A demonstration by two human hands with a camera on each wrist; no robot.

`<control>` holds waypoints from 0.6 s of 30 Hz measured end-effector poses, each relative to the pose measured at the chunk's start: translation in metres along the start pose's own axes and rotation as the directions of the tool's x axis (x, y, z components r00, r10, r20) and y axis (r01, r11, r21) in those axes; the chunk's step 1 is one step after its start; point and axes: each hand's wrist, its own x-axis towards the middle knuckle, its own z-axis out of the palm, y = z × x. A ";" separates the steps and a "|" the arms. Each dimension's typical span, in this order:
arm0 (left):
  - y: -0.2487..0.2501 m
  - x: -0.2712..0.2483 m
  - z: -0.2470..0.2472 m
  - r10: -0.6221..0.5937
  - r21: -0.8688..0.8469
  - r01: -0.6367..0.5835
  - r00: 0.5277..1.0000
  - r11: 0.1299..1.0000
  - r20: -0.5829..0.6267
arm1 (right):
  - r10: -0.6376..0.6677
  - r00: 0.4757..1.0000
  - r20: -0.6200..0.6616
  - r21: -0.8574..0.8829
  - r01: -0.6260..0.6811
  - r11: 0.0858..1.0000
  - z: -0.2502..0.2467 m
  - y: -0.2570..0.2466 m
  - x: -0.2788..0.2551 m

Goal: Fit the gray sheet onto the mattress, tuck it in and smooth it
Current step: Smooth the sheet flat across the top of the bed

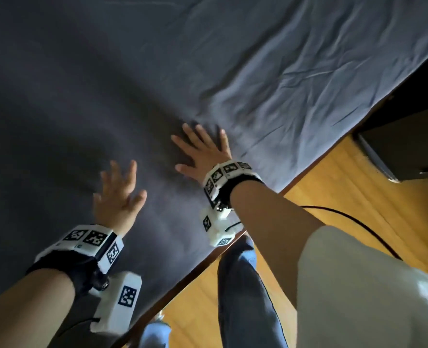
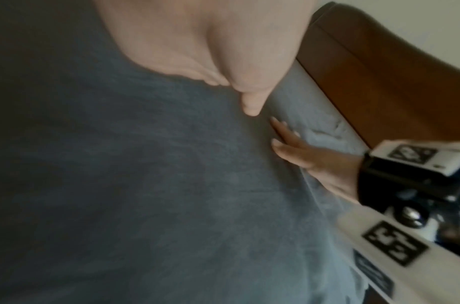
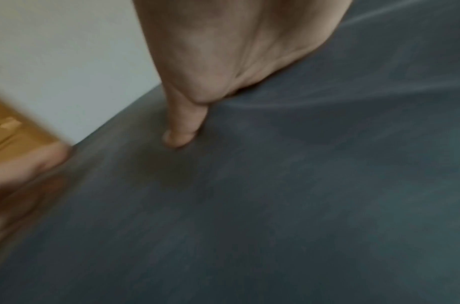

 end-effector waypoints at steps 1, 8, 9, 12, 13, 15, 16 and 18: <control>0.017 0.008 0.002 -0.038 0.016 0.038 0.999 0.999 0.026 | 0.069 0.997 -0.031 0.057 -0.067 0.996 0.003 0.031 -0.005; 0.132 0.070 0.024 -0.385 0.318 0.313 0.902 0.895 0.195 | 0.735 0.676 -0.060 0.311 -0.687 0.657 -0.015 0.240 -0.078; 0.138 0.074 0.023 -0.414 0.350 0.326 0.885 0.878 0.215 | 0.772 0.630 -0.087 0.360 -0.703 0.614 -0.021 0.250 -0.078; 0.146 0.077 0.011 -0.410 0.404 0.278 0.865 0.872 0.289 | 0.701 0.681 -0.214 0.375 -0.605 0.702 -0.047 0.230 -0.048; 0.145 0.080 0.007 -0.405 0.404 0.264 0.858 0.876 0.318 | 0.629 0.738 -0.243 0.364 -0.532 0.765 -0.055 0.210 -0.030; 0.139 0.087 0.001 -0.385 0.409 0.218 0.837 0.886 0.389 | 0.412 0.880 -0.238 0.317 -0.331 0.889 -0.064 0.157 0.009; 0.135 0.092 0.001 -0.369 0.422 0.183 0.831 0.888 0.416 | 0.263 0.941 -0.215 0.266 -0.203 0.942 -0.067 0.129 0.026; 0.122 0.100 0.003 -0.337 0.459 0.122 0.841 0.880 0.423 | 0.063 0.990 -0.126 0.192 -0.038 0.981 -0.065 0.096 0.048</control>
